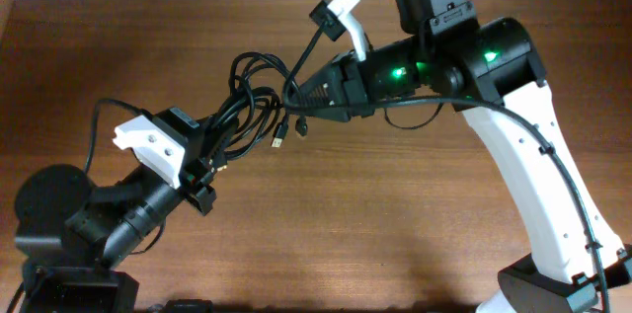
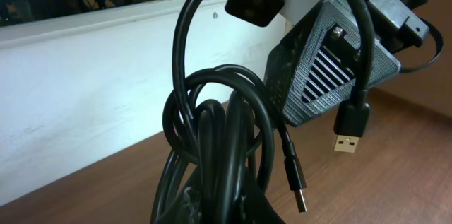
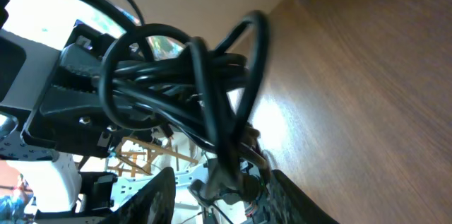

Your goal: Untangle cables

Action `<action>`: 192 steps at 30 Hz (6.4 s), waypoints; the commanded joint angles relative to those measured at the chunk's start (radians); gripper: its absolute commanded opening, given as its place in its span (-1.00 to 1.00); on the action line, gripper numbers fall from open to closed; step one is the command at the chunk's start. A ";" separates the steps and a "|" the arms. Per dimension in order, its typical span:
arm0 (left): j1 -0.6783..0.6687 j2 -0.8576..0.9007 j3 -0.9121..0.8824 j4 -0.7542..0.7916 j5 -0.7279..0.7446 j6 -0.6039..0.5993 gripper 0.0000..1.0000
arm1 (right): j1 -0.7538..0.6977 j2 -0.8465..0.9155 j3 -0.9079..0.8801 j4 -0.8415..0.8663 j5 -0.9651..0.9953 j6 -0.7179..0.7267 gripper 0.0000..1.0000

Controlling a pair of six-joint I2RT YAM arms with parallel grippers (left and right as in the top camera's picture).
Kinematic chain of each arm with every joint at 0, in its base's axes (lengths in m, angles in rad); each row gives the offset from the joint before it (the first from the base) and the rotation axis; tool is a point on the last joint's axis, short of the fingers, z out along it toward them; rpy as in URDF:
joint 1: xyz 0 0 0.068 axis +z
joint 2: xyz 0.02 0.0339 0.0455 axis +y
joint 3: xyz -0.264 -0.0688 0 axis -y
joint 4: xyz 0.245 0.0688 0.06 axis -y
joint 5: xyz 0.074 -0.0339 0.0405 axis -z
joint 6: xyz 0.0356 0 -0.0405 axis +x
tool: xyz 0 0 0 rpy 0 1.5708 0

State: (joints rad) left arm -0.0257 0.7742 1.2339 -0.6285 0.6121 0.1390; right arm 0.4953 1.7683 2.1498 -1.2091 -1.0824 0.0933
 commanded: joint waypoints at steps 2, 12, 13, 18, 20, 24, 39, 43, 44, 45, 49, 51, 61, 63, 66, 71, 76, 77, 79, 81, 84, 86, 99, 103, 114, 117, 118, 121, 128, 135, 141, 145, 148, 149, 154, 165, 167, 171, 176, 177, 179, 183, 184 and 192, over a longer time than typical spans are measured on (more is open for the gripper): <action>-0.002 0.010 0.006 0.011 -0.006 -0.022 -0.99 | 0.015 0.001 0.008 0.014 -0.005 -0.019 -0.67; -0.002 0.017 0.006 0.022 0.047 -0.174 -1.00 | 0.010 0.001 0.008 0.110 0.522 -0.018 -0.92; -0.002 0.015 0.006 0.022 0.047 -0.174 -1.00 | 0.005 0.001 0.008 0.118 0.576 -0.018 -0.92; -0.002 0.016 0.006 0.018 0.047 -0.173 -0.97 | -0.079 0.001 0.008 0.099 0.806 -0.018 -0.92; -0.002 0.016 0.006 0.018 0.046 -0.173 -0.97 | -0.113 0.001 0.008 0.095 0.838 -0.018 -0.92; -0.002 0.015 0.006 0.014 0.047 -0.173 -0.95 | -0.196 0.001 0.008 0.095 1.000 -0.018 -0.92; -0.002 0.016 0.006 0.002 -0.099 -0.280 -1.00 | -0.154 0.001 0.009 0.031 0.082 -0.283 0.97; -0.002 0.021 0.006 -0.009 -0.443 -0.603 -1.00 | -0.069 0.001 0.009 0.045 0.298 -0.490 0.97; -0.002 0.024 0.006 -0.009 -0.479 -0.647 -1.00 | -0.063 0.001 0.008 0.055 0.324 -0.489 1.00; -0.002 0.029 0.006 -0.008 -0.502 -0.697 -1.00 | -0.063 0.001 0.008 0.068 0.324 -0.489 0.93; -0.002 0.070 0.006 0.004 -0.422 -0.866 -1.00 | -0.063 0.001 0.008 0.086 0.324 -0.482 0.52; -0.002 0.101 0.006 0.037 -0.284 -0.896 -1.00 | -0.063 0.001 0.008 0.103 0.304 -0.492 0.45; -0.002 0.191 0.006 0.236 0.235 -1.110 -1.00 | -0.063 0.001 0.008 0.041 0.132 -0.732 0.56; -0.002 0.190 0.006 0.237 0.249 -1.142 -1.00 | -0.063 0.001 0.008 0.041 0.132 -0.734 -0.92; -0.002 0.191 0.006 0.254 0.240 -1.141 -1.00 | -0.065 0.001 0.008 0.035 0.133 -0.733 -0.92; 0.063 0.190 0.006 0.253 0.286 -1.141 -1.00 | -0.126 0.001 0.009 0.048 0.230 -0.733 -0.92; 0.115 0.190 0.006 0.253 0.320 -1.133 -1.00 | -0.295 0.001 0.009 0.048 0.217 -0.653 -0.92; 0.116 0.190 0.006 0.253 0.320 -1.133 -1.00 | -0.324 0.001 0.009 0.046 0.217 -0.647 -0.93; 0.116 0.190 0.006 0.253 0.320 -1.134 -1.00 | -0.378 0.001 0.009 0.051 0.219 -0.589 -0.92; 0.116 0.190 0.006 0.253 0.321 -1.133 -1.00 | -0.434 0.001 0.009 0.056 0.242 -0.536 -0.93; 0.116 0.190 0.006 0.254 0.328 -1.133 -1.00 | -0.496 0.001 0.009 0.051 0.285 -0.493 -0.92; 0.116 0.190 0.006 0.254 0.328 -1.133 -1.00 | -0.531 0.001 0.009 0.035 0.283 -0.469 -0.88; 0.116 0.192 0.006 0.243 0.606 -0.267 -0.97 | -0.258 -0.002 0.009 -0.097 0.021 -0.474 -0.12; 0.116 0.192 0.006 0.132 0.505 -0.193 -0.97 | -0.172 -0.002 0.009 -0.094 -0.036 -0.481 -0.14; 0.116 0.192 0.006 0.093 0.279 -0.266 -0.98 | -0.094 -0.002 0.009 -0.066 -0.084 -0.481 -0.18; 0.116 0.192 0.006 0.093 0.286 -0.331 -0.97 | -0.089 -0.002 0.009 0.013 -0.071 -0.480 0.01; 0.114 0.192 0.006 0.093 0.294 -0.338 -0.97 | -0.089 -0.002 0.009 0.022 -0.049 -0.480 0.04; 0.114 0.192 0.006 0.119 0.383 -0.383 -0.97 | -0.089 -0.001 0.009 0.024 0.043 -0.480 0.16; 0.114 0.192 0.006 0.247 0.473 -0.495 -0.94 | -0.089 -0.001 0.009 0.021 0.043 -0.480 0.31; 0.103 0.195 0.006 0.255 0.460 -0.657 -1.00 | -0.089 -0.001 0.009 0.061 0.043 -0.480 0.40; 0.019 0.233 0.006 0.369 0.442 -0.829 -1.00 | -0.088 -0.001 0.009 0.081 -0.013 -0.480 0.15; -0.005 0.266 0.006 0.385 0.447 -0.828 -0.60 | -0.088 0.000 0.009 0.081 -0.013 -0.480 -0.93; -0.005 0.267 0.006 0.385 0.447 -0.827 -0.22 | -0.088 0.000 0.009 0.084 -0.012 -0.480 -0.92; -0.005 0.267 0.006 0.385 0.451 -0.827 -0.06 | -0.088 0.000 0.009 0.084 -0.012 -0.480 -0.92; -0.005 0.267 0.006 0.385 0.475 -0.788 0.47 | -0.092 0.000 0.009 0.092 -0.005 -0.476 -0.92; -0.004 0.267 0.006 0.251 0.506 -0.481 0.61 | -0.161 0.000 0.009 0.106 -0.002 -0.423 -0.93; -0.004 0.267 0.006 0.248 0.506 -0.481 0.63 | -0.178 0.000 0.009 0.107 -0.002 -0.412 -0.92; -0.004 0.267 0.006 0.249 0.506 -0.481 0.64 | -0.195 0.000 0.009 0.106 -0.005 -0.412 -0.92; -0.004 0.267 0.006 0.248 0.506 -0.481 0.22 | -0.196 0.000 0.009 0.106 -0.002 -0.391 -0.92; -0.004 0.267 0.006 0.248 0.503 -0.481 -0.72 | -0.196 0.000 0.009 0.106 -0.001 -0.391 -0.92; -0.004 0.267 0.006 0.237 0.488 -0.481 -1.00 | -0.196 0.000 0.009 0.105 0.043 -0.390 -0.92; -0.004 0.267 0.006 0.230 0.487 -0.481 -1.00 | -0.196 0.000 0.009 0.106 0.057 -0.390 -0.93; -0.004 0.267 0.006 0.230 0.487 -0.482 -1.00 | -0.196 0.000 0.009 0.106 0.064 -0.390 -0.93; -0.004 0.267 0.006 0.196 0.488 -0.481 -1.00 | -0.249 0.000 0.009 0.106 0.335 -0.239 -0.92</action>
State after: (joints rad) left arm -0.0273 1.0546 1.2247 -0.4313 1.0744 -0.3553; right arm 0.3065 1.7710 2.1506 -1.1091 -0.8890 -0.2459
